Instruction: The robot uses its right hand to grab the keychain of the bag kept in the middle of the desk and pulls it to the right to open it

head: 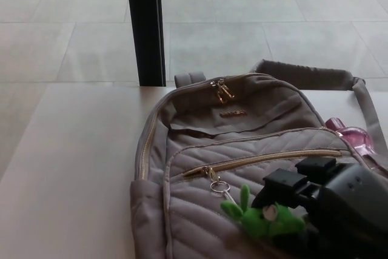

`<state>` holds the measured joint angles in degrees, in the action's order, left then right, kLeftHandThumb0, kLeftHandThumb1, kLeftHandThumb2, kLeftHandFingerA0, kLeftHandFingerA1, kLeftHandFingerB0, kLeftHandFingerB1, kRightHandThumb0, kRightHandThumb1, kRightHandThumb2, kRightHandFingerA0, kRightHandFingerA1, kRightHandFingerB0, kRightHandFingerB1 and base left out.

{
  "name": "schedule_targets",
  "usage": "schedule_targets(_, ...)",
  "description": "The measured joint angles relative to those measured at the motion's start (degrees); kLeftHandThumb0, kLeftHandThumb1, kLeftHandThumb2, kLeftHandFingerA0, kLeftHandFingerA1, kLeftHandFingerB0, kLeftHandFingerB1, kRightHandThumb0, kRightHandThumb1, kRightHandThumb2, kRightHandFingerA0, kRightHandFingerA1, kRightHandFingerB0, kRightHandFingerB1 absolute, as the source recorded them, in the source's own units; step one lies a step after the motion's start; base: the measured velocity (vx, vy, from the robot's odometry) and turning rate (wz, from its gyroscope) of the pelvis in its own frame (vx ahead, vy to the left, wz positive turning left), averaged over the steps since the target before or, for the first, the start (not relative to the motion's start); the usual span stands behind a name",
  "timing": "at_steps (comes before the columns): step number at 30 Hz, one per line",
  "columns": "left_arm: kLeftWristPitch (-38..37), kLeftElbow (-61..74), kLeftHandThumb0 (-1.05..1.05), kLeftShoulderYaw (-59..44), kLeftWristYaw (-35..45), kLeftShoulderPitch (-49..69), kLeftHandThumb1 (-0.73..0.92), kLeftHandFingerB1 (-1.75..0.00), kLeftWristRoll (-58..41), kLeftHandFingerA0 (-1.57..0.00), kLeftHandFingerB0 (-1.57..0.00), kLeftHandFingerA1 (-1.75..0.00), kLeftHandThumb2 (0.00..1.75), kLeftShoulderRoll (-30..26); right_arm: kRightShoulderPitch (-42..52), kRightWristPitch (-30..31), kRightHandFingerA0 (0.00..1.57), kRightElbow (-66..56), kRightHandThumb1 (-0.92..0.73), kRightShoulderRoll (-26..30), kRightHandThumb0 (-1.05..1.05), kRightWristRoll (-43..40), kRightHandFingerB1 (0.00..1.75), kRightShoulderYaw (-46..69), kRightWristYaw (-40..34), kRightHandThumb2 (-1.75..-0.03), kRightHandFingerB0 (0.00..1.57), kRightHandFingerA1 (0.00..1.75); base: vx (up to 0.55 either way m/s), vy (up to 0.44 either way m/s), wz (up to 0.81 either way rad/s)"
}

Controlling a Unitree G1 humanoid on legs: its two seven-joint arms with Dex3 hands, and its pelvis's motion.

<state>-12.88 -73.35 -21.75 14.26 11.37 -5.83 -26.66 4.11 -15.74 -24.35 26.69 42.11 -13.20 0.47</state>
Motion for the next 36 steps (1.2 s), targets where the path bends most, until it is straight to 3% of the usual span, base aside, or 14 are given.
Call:
schedule_targets(2,-0.29,0.25,-0.81,0.00,0.05,0.01,0.92,-0.43,-0.01,-0.54,-0.44,-0.55,0.82,0.04,0.54,-0.36,1.08,0.24,-0.50,-1.37,-0.36,0.16,1.62,0.14,-1.62,-1.26,0.75,1.75,0.00,0.000,0.00)
schedule_targets(3,-0.40,0.33,-0.86,-0.02,0.06,0.02,0.82,-0.48,-0.02,-0.54,-0.43,-0.59,0.96,0.09,0.78,-0.51,1.08,0.37,-0.50,-2.00,-0.37,0.21,1.62,0.18,-2.40,-1.28,0.76,1.75,0.00,0.000,0.00)
schedule_targets(7,-0.59,0.29,-0.81,-0.15,0.06,-0.07,0.92,-0.43,-0.05,-0.56,-0.46,-0.54,0.80,0.29,1.10,-0.43,1.11,0.43,-0.46,-4.62,-0.35,0.48,1.49,0.43,-4.49,-1.31,0.79,1.75,0.00,0.000,0.00)
schedule_targets(9,-0.58,0.24,-0.80,-0.39,0.04,-0.16,0.92,-0.44,-0.10,-0.58,-0.48,-0.56,0.80,0.42,1.10,-0.06,1.13,0.20,-0.53,-5.77,-0.30,0.56,1.26,0.48,-4.75,-1.22,0.84,1.75,0.00,0.000,0.00)
schedule_targets(10,-0.59,0.29,-0.81,-0.53,0.03,-0.18,0.92,-0.44,-0.12,-0.58,-0.47,-0.57,0.80,0.46,1.02,0.22,1.08,0.06,-0.51,-6.23,-0.33,0.60,1.37,0.51,-4.74,-1.27,0.82,1.75,0.00,0.000,0.00)
schedule_targets(13,-0.58,0.43,-0.82,-1.09,0.05,-0.17,0.92,-0.43,-0.22,-0.59,-0.48,-0.55,0.79,0.50,0.05,1.30,1.11,-0.56,-0.59,-6.58,-0.31,0.95,1.30,0.48,-3.73,-1.21,0.83,1.75,0.00,0.000,0.00)
schedule_targets(15,-0.58,0.48,-0.80,-1.50,0.06,-0.17,0.92,-0.44,-0.34,-0.59,-0.47,-0.55,0.79,0.50,-0.75,2.15,1.07,-1.02,-0.55,-6.45,-0.30,1.27,1.61,0.45,-2.32,-1.20,0.76,1.75,0.00,0.000,0.00)
schedule_targets(19,-0.58,0.44,-0.81,-1.51,0.13,-0.16,0.92,-0.43,-0.35,-0.57,-0.47,-0.53,0.80,0.50,-3.04,3.25,1.07,-0.99,-0.53,-5.65,-0.30,2.04,1.46,0.32,0.24,-1.20,0.83,1.75,0.00,0.000,0.00)
schedule_targets(25,-0.59,0.72,-0.83,-1.32,0.57,0.31,0.91,-0.43,-0.36,-0.55,-0.43,-0.54,0.83,0.49,-10.42,4.87,1.08,2.18,-0.50,-3.41,-0.28,3.69,1.73,-0.03,4.84,-1.18,0.77,1.75,0.00,0.000,0.00)
schedule_targets(29,-0.57,0.47,-0.83,-1.43,0.84,0.32,0.92,-0.43,-0.37,-0.57,-0.45,-0.54,0.80,0.49,-15.15,5.63,1.00,6.01,-0.47,-1.54,-0.25,4.90,1.60,-0.39,7.18,-1.22,0.83,1.75,0.00,0.000,0.00)
schedule_targets(30,-0.57,0.44,-0.84,-1.41,0.89,0.32,0.92,-0.44,-0.37,-0.58,-0.46,-0.56,0.81,0.49,-16.49,5.86,1.25,6.99,-0.47,-1.14,-0.34,5.09,1.30,-0.52,7.85,-1.16,1.05,1.43,0.00,0.000,0.00)
schedule_targets(31,-0.57,0.40,-0.81,-1.40,0.92,0.33,0.92,-0.43,-0.37,-0.57,-0.46,-0.56,0.81,0.49,-17.47,6.05,1.25,7.82,-0.44,-0.80,-0.32,5.21,1.29,-0.63,8.39,-1.15,1.05,1.43,0.00,0.000,0.00)
schedule_targets(32,-0.57,0.40,-0.84,-1.40,0.94,0.33,0.92,-0.43,-0.37,-0.55,-0.44,-0.55,0.84,0.49,-18.43,6.20,1.01,8.63,-0.45,-0.43,-0.24,5.32,1.60,-0.76,8.96,-1.16,0.80,1.75,0.00,0.000,0.00)
schedule_targets(36,-0.57,0.48,-0.85,-1.40,1.07,0.37,0.92,-0.43,-0.37,-0.55,-0.43,-0.54,0.83,0.48,-21.65,7.01,1.00,11.57,-0.45,0.75,-0.25,5.53,1.51,-0.91,10.92,-1.19,0.86,1.75,0.00,0.000,0.00)
